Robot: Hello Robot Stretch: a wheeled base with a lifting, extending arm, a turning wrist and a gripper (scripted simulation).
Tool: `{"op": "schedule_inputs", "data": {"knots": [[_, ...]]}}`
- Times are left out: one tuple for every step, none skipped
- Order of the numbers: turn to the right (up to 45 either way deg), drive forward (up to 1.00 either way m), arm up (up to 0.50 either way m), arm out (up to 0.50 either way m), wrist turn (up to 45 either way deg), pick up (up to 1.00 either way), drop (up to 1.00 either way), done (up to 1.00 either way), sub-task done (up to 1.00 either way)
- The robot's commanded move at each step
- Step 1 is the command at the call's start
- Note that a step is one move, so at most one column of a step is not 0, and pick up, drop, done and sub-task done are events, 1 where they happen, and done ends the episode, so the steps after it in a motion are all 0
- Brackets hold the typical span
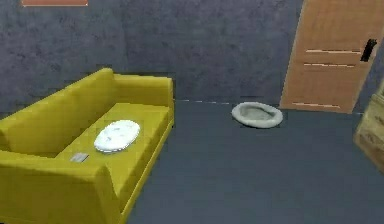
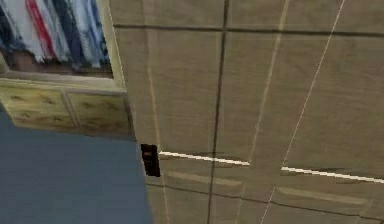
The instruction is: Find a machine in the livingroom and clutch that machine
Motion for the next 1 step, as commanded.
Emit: {"op": "schedule_inputs", "data": {"knots": [[-3.0,0.0,0.0,0.0,0.0,0.0,0.0,0.0,0.0]]}}
